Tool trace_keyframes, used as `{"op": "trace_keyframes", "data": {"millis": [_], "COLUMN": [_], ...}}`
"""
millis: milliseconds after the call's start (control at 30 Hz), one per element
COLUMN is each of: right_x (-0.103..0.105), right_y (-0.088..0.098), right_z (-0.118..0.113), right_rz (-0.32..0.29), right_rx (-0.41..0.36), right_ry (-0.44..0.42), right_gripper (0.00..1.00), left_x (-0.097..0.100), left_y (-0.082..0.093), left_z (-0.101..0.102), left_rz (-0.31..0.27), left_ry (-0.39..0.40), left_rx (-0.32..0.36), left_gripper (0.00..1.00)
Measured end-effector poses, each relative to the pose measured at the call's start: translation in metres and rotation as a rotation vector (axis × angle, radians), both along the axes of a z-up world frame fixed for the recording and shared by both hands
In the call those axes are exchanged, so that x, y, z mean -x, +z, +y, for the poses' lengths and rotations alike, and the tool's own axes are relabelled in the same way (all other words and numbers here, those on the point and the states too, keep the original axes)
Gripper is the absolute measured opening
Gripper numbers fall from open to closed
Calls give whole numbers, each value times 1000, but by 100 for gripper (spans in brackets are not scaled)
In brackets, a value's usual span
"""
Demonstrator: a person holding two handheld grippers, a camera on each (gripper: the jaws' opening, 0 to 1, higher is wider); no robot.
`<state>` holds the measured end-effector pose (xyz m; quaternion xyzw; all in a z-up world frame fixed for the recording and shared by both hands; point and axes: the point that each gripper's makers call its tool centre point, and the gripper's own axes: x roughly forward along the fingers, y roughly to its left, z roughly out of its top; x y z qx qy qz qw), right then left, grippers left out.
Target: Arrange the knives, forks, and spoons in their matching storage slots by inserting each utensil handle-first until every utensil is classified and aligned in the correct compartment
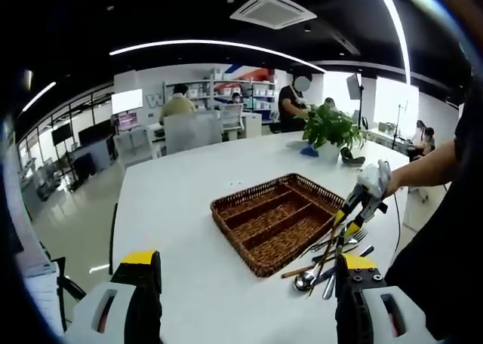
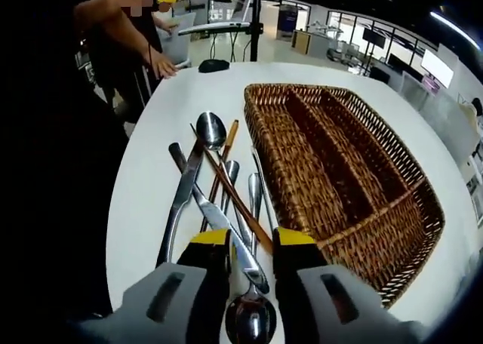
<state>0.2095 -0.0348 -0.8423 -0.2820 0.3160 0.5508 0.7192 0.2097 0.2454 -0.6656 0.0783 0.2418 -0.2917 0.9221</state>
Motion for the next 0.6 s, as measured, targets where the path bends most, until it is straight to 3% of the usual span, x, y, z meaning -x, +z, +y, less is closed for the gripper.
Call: {"op": "trace_keyframes", "data": {"millis": [300,600], "right_x": [-4,-4], "right_y": [-6,-14], "right_z": [1,5], "right_rz": [-30,-58], "right_rx": [32,78], "right_ry": [23,72], "right_gripper": [6,7], "left_x": [1,2], "left_y": [-3,-4], "left_z": [-1,1], "left_rz": [10,13], "left_ry": [-3,-3], "left_rx": [2,4], "left_gripper": [100,100]}}
